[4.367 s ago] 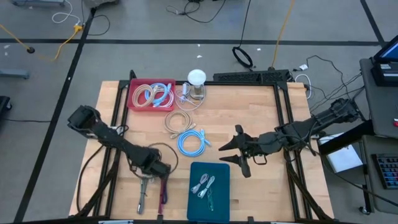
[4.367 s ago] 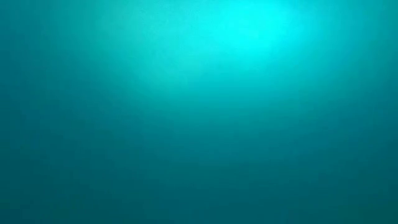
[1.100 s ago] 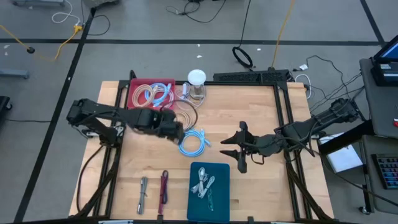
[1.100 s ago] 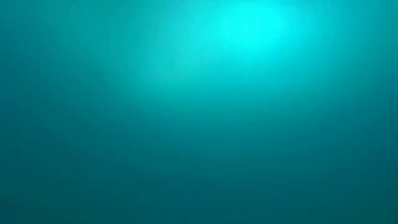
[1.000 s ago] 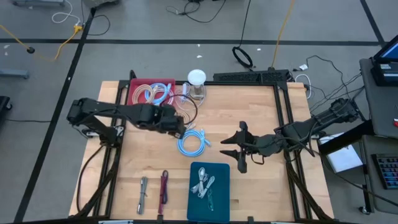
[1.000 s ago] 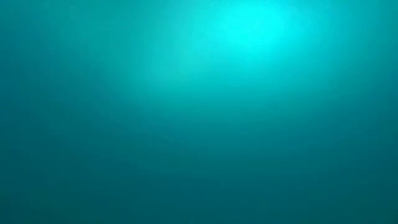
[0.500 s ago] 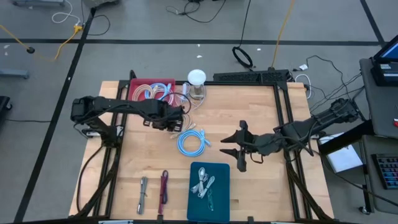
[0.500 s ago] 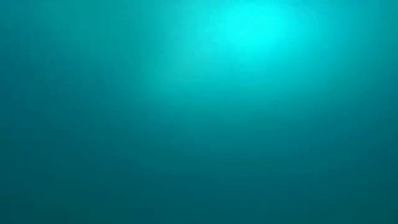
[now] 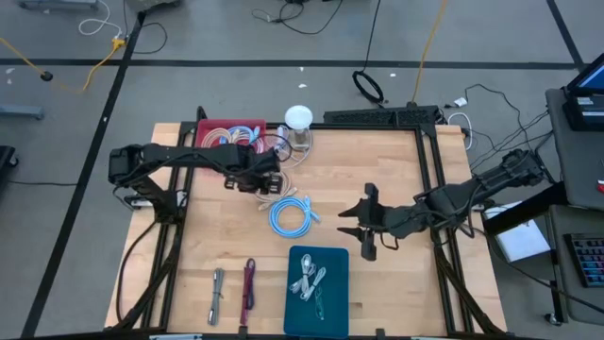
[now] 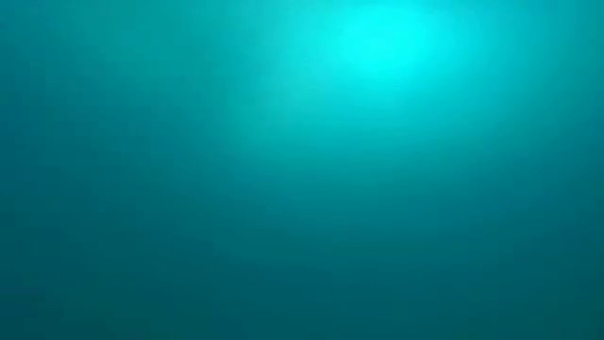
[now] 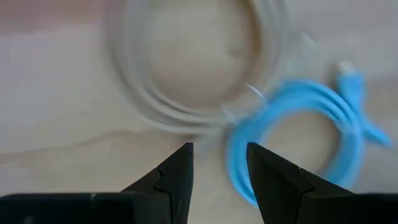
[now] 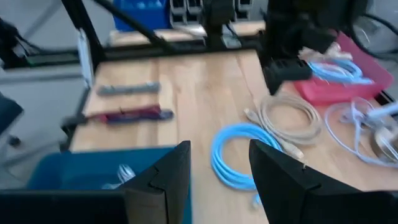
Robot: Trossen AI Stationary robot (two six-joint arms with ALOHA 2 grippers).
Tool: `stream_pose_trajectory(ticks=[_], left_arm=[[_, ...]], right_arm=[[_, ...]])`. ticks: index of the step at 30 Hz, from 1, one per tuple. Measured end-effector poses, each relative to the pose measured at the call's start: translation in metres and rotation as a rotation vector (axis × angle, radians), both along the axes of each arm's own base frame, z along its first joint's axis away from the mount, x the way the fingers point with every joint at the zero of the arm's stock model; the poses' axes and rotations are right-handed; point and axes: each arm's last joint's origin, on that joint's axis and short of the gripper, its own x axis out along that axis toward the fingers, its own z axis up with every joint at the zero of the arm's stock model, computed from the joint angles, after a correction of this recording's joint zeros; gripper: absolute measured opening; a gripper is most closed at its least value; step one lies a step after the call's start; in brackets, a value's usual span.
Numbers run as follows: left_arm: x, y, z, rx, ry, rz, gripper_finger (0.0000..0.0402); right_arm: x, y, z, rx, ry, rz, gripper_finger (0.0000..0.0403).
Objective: Pick & Place USB Port
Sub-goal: Put the brown HDMI cable into the red bin
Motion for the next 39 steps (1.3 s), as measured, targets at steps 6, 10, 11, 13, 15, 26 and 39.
stream_pose_trajectory(ticks=[6, 10, 11, 13, 15, 26, 39], left_arm=[[0.009, -0.026, 0.001, 0.008, -0.049, -0.133, 0.0149], [0.011, -0.03, 0.001, 0.084, -0.049, -0.151, 0.0149], [0.013, -0.03, 0.002, 0.117, -0.065, -0.189, 0.0149], [0.018, -0.031, 0.004, 0.19, -0.104, -0.321, 0.0149], [0.022, -0.034, 0.005, 0.27, -0.131, -0.508, 0.0149], [0.005, -0.015, -0.003, 0.315, 0.094, -0.855, 0.0149], [0.006, 0.01, -0.001, 0.29, -0.017, -0.94, 0.015]], right_arm=[[-0.001, -0.006, -0.005, -0.008, 0.052, -0.029, 0.0155], [0.0, -0.007, -0.004, -0.015, 0.041, -0.027, 0.0155], [0.001, -0.007, -0.003, -0.014, 0.036, -0.03, 0.0155], [0.002, -0.009, -0.003, -0.014, 0.031, -0.037, 0.0155], [0.002, -0.011, -0.003, -0.013, 0.031, -0.044, 0.0155], [0.003, -0.012, -0.003, 0.012, 0.029, -0.058, 0.0155], [0.003, -0.012, -0.003, 0.048, 0.024, -0.08, 0.0155]])
